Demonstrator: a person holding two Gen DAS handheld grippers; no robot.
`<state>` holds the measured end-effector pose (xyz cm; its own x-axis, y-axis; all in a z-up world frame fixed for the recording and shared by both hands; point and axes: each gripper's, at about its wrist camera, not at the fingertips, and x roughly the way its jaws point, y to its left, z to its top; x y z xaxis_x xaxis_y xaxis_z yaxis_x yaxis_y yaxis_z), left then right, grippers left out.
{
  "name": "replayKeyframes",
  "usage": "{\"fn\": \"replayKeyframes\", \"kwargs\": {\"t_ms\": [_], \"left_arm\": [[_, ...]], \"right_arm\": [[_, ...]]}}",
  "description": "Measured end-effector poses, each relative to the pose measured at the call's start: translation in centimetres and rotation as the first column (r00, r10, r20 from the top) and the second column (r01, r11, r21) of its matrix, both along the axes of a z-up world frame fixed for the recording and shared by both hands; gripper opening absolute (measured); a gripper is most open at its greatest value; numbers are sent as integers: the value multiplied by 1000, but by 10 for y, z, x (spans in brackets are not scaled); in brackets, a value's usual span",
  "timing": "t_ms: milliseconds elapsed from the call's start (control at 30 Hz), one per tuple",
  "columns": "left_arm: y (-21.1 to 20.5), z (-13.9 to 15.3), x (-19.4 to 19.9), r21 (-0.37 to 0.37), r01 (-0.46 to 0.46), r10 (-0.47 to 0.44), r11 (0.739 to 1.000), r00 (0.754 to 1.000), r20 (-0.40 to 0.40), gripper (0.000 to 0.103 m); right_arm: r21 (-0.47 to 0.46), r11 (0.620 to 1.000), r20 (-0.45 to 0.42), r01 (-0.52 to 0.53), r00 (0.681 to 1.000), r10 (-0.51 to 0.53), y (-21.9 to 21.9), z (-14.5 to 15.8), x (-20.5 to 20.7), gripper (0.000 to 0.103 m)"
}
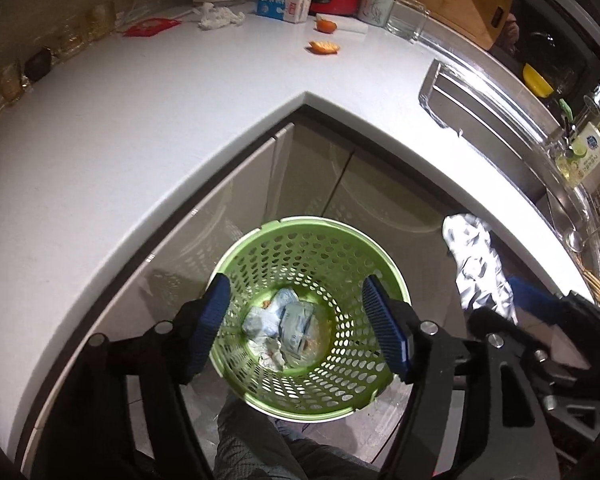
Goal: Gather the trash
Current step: 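Carry both items over the basket and open both tools to drop them, then move the left tool toward the crumpled tissue and the right tool toward the milk carton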
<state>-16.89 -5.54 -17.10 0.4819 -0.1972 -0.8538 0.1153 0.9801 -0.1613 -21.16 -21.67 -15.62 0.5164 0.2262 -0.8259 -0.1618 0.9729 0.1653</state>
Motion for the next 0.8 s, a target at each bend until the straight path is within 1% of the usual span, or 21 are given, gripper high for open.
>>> {"fn": "replayKeyframes", "kwargs": {"t_ms": [67, 133, 200, 233, 267, 300, 367, 433, 500, 600, 633, 800], "left_arm": [[12, 12, 0, 15, -27, 27, 1000, 999, 29, 71], [23, 21, 1, 26, -57, 56, 998, 997, 47, 71], [31, 27, 2, 30, -85, 83, 996, 995, 59, 72], [35, 30, 1, 33, -98, 96, 995, 994, 61, 73], [39, 31, 2, 35, -109, 107, 993, 992, 62, 74], [41, 32, 1, 36, -116, 114, 993, 992, 63, 75], [43, 34, 1, 41, -125, 122, 991, 990, 64, 75], [43, 36, 1, 46, -127, 124, 991, 990, 67, 75], [43, 40, 1, 45, -126, 122, 991, 990, 73, 76], [40, 48, 3, 42, -122, 118, 992, 989, 91, 79], [39, 51, 3, 42, -120, 115, 992, 989, 97, 81], [32, 70, 2, 39, -100, 94, 994, 986, 140, 85]], "right_arm": [[7, 1000, -24, -25, 999, 25, 5, -12, 3, 53], [15, 998, -45, -53, 998, 54, 12, -26, 6, 54], [3, 997, -67, -82, 994, 82, 20, -38, 10, 57], [0, 995, -78, -95, 992, 95, 24, -45, 12, 61], [-6, 995, -88, -101, 991, 100, 27, -50, 13, 68], [-13, 995, -95, -100, 991, 99, 29, -54, 15, 72], [-19, 995, -113, -103, 989, 100, 32, -58, 17, 75], [-24, 995, -119, -100, 988, 96, 33, -55, 19, 80], [-39, 995, -95, -95, 991, 91, 32, -46, 20, 88], [-64, 994, -51, -87, 995, 84, 31, -27, 20, 93], [-66, 994, -41, -85, 996, 82, 30, -21, 19, 94], [-65, 996, 13, -67, 998, 68, 27, 6, 18, 96]]}}
